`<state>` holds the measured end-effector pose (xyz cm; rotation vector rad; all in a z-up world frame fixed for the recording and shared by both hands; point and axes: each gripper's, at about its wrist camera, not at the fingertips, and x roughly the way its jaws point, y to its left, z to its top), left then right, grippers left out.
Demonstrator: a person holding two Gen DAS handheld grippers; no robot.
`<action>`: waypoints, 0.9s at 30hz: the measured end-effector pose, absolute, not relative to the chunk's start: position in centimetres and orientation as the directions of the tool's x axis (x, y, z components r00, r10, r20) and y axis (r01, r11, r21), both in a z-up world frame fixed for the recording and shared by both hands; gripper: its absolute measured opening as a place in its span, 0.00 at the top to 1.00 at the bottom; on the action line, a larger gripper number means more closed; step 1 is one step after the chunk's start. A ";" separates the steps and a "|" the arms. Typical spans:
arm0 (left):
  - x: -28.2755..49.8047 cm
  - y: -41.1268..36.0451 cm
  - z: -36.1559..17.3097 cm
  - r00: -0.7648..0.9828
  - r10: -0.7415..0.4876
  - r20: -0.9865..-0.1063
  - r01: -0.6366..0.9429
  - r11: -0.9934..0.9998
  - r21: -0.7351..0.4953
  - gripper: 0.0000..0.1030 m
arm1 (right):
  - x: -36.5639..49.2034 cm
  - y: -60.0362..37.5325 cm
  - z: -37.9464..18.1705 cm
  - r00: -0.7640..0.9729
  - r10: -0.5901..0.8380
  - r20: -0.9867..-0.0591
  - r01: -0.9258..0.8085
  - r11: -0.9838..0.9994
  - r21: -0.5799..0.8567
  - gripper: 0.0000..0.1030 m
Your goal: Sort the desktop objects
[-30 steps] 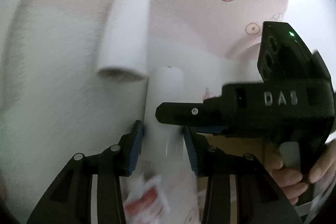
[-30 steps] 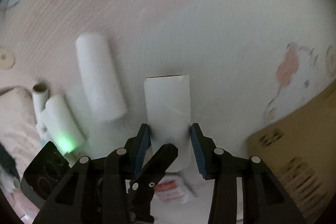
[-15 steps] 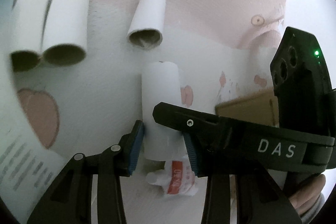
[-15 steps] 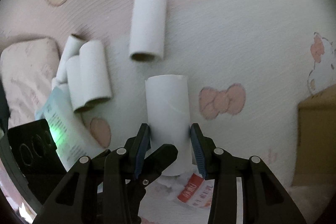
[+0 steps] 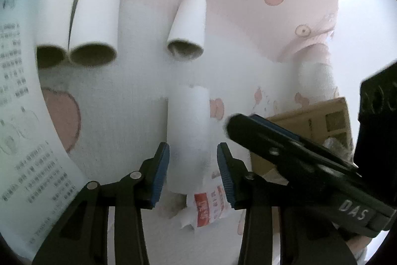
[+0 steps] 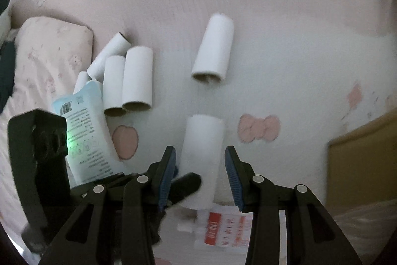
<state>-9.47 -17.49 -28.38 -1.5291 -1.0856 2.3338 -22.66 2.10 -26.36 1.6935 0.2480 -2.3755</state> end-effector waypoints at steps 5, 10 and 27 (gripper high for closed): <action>-10.1 -18.5 -28.6 -0.503 0.529 -0.684 0.260 -0.662 -0.703 0.56 | -21.2 8.0 -22.7 -0.376 -0.069 -0.924 0.220 -0.975 -0.017 0.63; -10.9 -19.6 -29.5 -0.546 0.581 -0.604 0.266 -0.563 -0.783 0.56 | -20.6 8.4 -23.5 -0.366 -0.034 -0.930 0.225 -0.973 -0.053 0.63; -12.0 -17.5 -30.4 -0.472 0.531 -0.704 0.263 -0.677 -0.687 0.62 | -20.7 8.6 -29.9 -0.259 -0.181 -0.949 0.181 -0.974 0.136 0.62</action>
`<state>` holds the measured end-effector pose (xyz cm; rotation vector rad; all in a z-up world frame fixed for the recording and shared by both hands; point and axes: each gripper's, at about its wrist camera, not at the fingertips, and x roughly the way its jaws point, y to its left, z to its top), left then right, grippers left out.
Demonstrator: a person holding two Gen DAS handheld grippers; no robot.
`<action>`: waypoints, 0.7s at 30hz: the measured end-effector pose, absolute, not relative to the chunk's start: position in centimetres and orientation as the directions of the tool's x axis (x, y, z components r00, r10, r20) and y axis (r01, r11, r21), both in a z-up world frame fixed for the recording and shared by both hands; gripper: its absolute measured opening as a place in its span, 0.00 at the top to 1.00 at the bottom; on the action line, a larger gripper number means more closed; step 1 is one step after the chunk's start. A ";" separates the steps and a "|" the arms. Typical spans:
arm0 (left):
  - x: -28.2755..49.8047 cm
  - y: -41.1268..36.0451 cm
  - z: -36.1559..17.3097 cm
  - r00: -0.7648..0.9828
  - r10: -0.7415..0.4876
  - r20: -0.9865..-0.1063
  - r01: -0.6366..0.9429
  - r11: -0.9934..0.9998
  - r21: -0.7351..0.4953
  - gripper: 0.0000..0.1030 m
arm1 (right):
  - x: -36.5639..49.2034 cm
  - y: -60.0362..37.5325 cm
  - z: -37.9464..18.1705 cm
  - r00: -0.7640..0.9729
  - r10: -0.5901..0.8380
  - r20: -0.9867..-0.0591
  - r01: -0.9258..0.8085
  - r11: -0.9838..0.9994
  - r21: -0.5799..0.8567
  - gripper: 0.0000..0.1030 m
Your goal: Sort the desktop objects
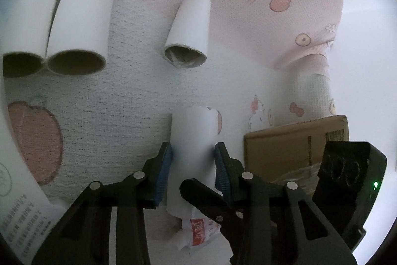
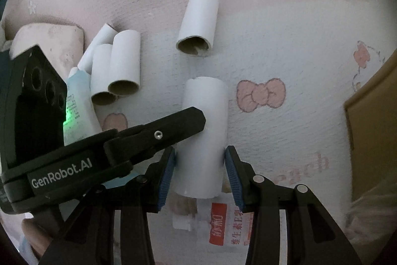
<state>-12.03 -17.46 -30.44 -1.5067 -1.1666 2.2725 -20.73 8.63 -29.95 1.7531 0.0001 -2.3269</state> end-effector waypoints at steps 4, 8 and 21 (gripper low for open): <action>-11.8 -17.5 -30.6 -0.477 0.530 -0.701 0.266 -0.673 -0.690 0.62 | -20.9 9.1 -30.5 -0.234 -0.212 -0.949 0.151 -0.972 0.180 0.62; -11.6 -17.5 -30.6 -0.484 0.522 -0.702 0.265 -0.678 -0.686 0.62 | -21.0 9.0 -31.5 -0.218 -0.234 -0.947 0.135 -0.969 0.208 0.60; -9.9 -15.9 -22.5 -0.554 0.492 -0.672 0.181 -0.716 -0.674 0.62 | -18.3 7.8 -24.6 -0.326 -0.269 -0.906 0.236 -0.952 0.197 0.61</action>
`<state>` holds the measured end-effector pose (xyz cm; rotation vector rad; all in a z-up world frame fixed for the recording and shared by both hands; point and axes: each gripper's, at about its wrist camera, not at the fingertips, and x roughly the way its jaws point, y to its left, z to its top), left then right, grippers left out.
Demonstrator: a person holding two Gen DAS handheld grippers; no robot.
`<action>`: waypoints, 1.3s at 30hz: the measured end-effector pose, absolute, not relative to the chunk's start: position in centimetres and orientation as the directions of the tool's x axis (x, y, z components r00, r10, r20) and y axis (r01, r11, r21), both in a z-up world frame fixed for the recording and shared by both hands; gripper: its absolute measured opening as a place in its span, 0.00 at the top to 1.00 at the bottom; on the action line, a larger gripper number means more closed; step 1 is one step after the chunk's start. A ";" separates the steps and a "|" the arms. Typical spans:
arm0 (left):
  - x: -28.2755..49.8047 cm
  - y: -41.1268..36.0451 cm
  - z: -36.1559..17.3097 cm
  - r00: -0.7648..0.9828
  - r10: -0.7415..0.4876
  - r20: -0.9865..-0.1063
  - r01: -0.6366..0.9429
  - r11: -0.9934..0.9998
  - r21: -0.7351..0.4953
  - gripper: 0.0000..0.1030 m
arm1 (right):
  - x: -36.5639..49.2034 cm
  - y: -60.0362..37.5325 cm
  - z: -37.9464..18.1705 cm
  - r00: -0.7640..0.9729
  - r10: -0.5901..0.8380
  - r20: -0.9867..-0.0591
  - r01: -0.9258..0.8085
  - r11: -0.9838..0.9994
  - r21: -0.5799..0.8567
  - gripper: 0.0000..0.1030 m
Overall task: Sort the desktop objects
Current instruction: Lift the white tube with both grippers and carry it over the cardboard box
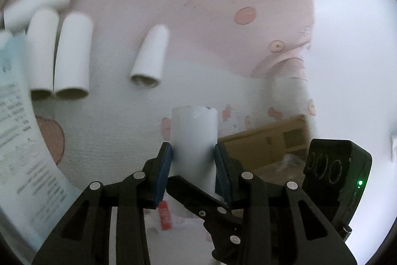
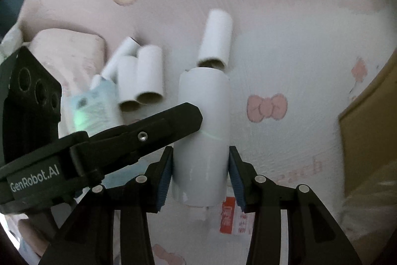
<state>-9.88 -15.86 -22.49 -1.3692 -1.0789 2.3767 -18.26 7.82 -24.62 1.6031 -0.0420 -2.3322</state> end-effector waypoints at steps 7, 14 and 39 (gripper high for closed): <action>-8.3 -12.6 -15.1 -0.592 0.442 -0.674 0.097 -0.791 -0.603 0.62 | -15.4 8.5 -18.1 -0.420 -0.321 -0.849 0.271 -0.937 0.220 0.61; -7.8 -7.8 -7.0 -0.608 0.364 -0.705 -0.030 -0.899 -0.437 0.61 | -12.7 9.9 -11.5 -0.526 -0.368 -0.767 0.280 -0.926 0.253 0.61; -9.6 9.2 0.5 -0.541 0.245 -0.804 -0.175 -0.968 -0.177 0.60 | -7.8 21.2 -2.4 -0.681 -0.332 -0.652 0.181 -0.940 0.290 0.61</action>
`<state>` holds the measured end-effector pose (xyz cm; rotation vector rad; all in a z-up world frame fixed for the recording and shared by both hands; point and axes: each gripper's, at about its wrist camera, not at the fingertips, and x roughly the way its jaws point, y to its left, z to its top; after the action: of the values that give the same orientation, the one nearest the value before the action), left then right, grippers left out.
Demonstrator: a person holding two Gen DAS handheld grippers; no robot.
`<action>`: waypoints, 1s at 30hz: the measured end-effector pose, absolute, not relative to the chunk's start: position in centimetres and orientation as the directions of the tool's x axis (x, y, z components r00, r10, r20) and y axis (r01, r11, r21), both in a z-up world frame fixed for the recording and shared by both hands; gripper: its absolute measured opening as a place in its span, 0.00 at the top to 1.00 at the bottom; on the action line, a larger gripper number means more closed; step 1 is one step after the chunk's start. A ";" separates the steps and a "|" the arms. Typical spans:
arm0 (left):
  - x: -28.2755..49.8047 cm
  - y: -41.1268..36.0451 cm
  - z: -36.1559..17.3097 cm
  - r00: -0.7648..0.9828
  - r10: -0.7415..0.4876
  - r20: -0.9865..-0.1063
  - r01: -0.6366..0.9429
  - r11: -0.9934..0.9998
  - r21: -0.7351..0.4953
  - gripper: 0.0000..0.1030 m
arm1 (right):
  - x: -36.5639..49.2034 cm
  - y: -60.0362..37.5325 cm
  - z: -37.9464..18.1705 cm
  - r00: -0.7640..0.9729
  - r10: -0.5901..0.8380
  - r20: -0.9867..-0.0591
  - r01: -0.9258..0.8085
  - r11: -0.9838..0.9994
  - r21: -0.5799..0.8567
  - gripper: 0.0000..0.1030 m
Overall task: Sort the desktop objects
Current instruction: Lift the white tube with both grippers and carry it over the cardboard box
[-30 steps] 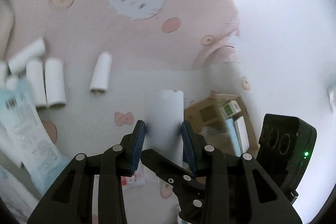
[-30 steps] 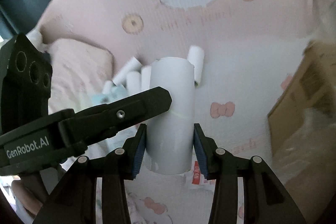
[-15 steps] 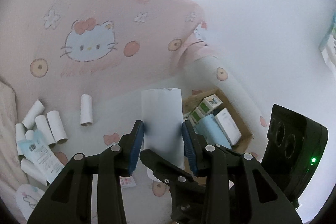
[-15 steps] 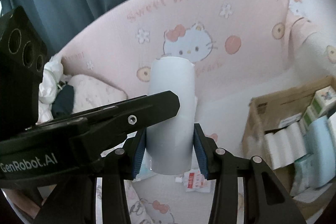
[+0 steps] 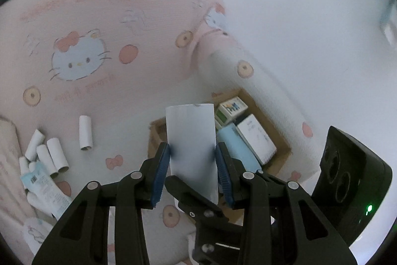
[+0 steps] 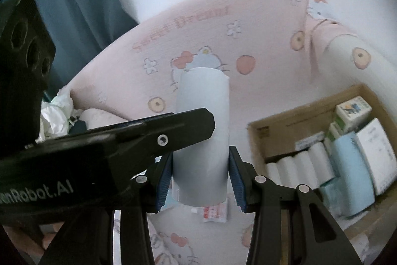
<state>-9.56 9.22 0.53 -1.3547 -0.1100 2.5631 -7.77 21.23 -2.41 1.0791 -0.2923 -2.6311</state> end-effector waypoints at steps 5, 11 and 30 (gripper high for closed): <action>-10.0 13.1 0.1 -0.526 0.239 -0.816 -0.236 -0.963 -0.130 0.60 | -7.0 24.6 -2.2 -0.690 -0.316 -0.651 0.131 -0.939 0.317 0.61; -11.1 16.1 -0.7 -0.478 0.302 -0.825 -0.296 -0.940 -0.172 0.60 | -6.4 28.1 -1.6 -0.694 -0.265 -0.670 0.097 -0.956 0.277 0.61; -17.8 16.7 -8.2 -0.284 0.313 -0.907 -0.198 -0.944 -0.264 0.60 | -12.6 33.8 -6.0 -0.469 -0.336 -0.817 0.126 -0.941 0.314 0.61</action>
<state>-17.76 16.71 -8.24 -1.6484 -0.1423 2.2850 -12.64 33.77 -5.97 1.4397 -0.3046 -2.4631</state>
